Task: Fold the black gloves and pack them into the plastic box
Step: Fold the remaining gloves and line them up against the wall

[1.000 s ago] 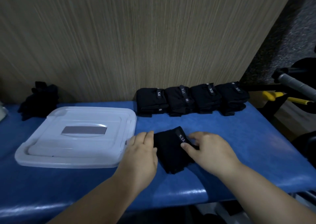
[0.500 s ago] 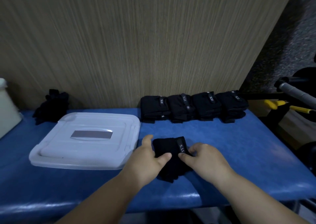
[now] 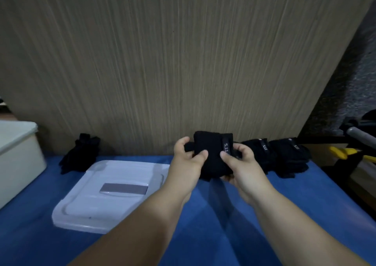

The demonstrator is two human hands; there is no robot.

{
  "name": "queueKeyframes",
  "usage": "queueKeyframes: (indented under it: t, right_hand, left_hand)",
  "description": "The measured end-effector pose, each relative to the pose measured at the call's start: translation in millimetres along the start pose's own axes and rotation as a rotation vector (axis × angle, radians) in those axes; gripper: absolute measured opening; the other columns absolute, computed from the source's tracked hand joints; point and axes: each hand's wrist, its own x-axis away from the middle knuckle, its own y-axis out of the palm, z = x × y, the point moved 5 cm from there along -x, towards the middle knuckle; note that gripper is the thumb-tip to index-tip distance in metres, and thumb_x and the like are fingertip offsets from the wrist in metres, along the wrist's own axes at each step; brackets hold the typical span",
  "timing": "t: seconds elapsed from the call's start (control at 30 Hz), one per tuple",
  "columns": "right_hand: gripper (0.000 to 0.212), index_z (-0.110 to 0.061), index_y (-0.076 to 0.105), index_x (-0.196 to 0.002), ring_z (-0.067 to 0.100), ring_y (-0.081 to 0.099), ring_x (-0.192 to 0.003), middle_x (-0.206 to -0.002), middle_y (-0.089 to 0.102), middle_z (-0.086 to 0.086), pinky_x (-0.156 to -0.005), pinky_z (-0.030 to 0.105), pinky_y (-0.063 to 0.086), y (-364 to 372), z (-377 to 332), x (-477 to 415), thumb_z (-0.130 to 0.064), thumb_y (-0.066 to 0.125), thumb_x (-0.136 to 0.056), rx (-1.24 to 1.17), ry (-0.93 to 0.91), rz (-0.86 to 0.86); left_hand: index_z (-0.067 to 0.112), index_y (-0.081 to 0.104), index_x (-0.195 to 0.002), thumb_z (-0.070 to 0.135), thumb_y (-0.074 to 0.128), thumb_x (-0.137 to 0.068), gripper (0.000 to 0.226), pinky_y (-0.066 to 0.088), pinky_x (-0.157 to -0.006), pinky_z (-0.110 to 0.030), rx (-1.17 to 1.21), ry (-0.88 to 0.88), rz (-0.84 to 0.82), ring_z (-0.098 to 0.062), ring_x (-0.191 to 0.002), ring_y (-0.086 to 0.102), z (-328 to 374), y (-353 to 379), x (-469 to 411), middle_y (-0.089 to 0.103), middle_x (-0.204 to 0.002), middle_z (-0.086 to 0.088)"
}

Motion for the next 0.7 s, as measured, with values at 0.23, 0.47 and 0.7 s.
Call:
queueKeyframes:
  t: [0.23,0.47,0.7]
  right_hand:
    - [0.032,-0.028,0.041,-0.111,0.015,0.063,-0.087,-0.101,0.059,-0.007,-0.074,0.040,0.056,23.2,-10.0,-59.5,-0.020,0.064,-0.090,0.312,-0.151,0.124]
    - [0.043,-0.026,0.039,-0.129,0.021,0.046,-0.112,-0.112,0.057,0.001,-0.090,0.036,0.042,34.7,-5.0,-77.1,-0.037,0.055,-0.091,1.094,-0.365,0.227]
    - [0.044,-0.026,0.041,-0.142,0.013,0.016,-0.143,-0.151,0.033,-0.006,-0.115,0.034,0.014,43.4,15.4,-81.9,-0.027,0.044,-0.098,1.374,-0.662,0.030]
  left_hand:
    - [0.033,0.028,-0.141,0.022,0.055,-0.095,0.054,0.052,-0.094,-0.042,-0.105,-0.039,0.082,-0.019,-0.101,0.062,-6.8,-3.2,-66.1,0.059,-0.116,-0.003]
    - [0.023,0.023,-0.147,0.014,0.056,-0.094,0.062,0.047,-0.097,-0.031,-0.375,0.046,0.079,-0.015,-0.111,0.053,-28.8,-11.0,-94.5,0.047,-0.133,-0.004]
    - [0.023,0.057,-0.128,0.009,0.052,-0.093,0.039,0.030,-0.105,-0.025,-0.919,0.445,0.116,-0.019,-0.126,0.037,-29.8,-9.8,-96.9,0.046,-0.137,0.003]
